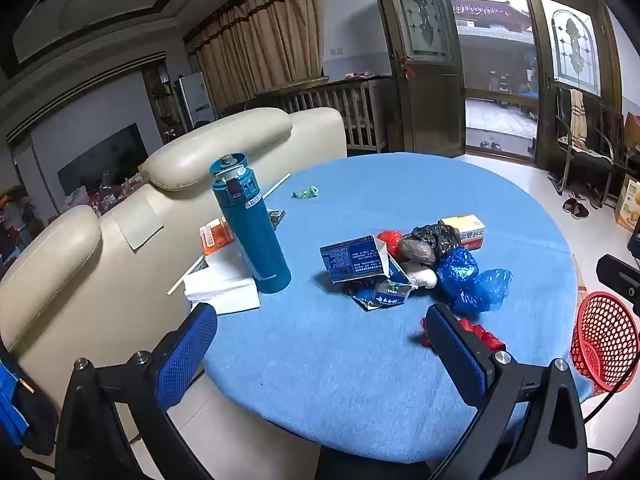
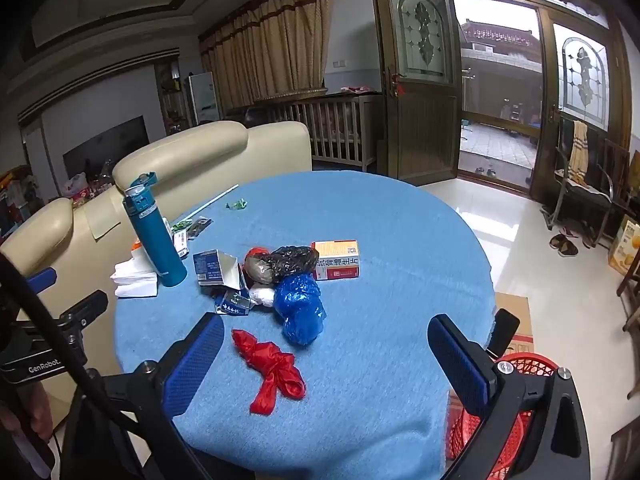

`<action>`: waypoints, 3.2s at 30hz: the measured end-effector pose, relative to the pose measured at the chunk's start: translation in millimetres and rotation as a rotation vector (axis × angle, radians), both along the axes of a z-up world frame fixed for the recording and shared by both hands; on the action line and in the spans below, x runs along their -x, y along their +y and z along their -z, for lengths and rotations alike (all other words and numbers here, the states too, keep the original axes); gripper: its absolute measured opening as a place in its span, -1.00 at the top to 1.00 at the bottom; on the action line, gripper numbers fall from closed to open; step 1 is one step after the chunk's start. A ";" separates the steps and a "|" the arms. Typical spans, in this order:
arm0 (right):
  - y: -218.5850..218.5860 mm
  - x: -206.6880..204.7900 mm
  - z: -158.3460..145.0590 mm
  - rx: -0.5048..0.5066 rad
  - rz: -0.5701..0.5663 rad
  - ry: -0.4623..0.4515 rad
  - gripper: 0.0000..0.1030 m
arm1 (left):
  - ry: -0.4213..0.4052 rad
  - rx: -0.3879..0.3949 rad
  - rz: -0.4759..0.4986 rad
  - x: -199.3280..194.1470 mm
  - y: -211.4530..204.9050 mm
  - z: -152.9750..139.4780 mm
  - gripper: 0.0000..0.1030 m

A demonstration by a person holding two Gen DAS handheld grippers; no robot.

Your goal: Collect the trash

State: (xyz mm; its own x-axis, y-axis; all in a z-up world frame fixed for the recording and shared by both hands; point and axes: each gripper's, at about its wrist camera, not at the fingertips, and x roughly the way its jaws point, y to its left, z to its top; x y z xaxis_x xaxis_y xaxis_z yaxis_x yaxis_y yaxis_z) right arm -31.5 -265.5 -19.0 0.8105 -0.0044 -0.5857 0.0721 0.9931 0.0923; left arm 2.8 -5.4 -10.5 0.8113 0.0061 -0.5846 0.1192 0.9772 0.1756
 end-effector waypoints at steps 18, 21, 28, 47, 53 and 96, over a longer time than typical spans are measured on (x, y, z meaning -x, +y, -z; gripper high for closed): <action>3.5 -6.7 9.6 0.001 0.004 0.021 -1.00 | 0.031 -0.004 0.003 -3.3 0.3 8.3 -1.00; 4.8 -6.2 8.0 0.010 0.002 0.024 -1.00 | 0.034 -0.007 0.002 -3.8 -0.4 9.3 -1.00; 2.3 -7.9 10.5 0.017 0.005 0.046 -1.00 | 0.046 -0.017 0.014 -4.5 -5.7 13.3 -1.00; -29.2 -74.9 74.8 -0.141 -0.043 0.188 -0.99 | 0.230 0.022 0.006 -48.2 -3.1 74.4 -1.00; -19.7 -131.4 105.9 -0.267 -0.112 0.293 -0.85 | 0.303 0.047 -0.003 -63.4 -1.0 94.4 -1.00; -188.8 1.5 89.7 -0.379 0.082 0.146 -0.04 | 0.562 0.163 0.368 -108.3 -152.4 138.7 0.23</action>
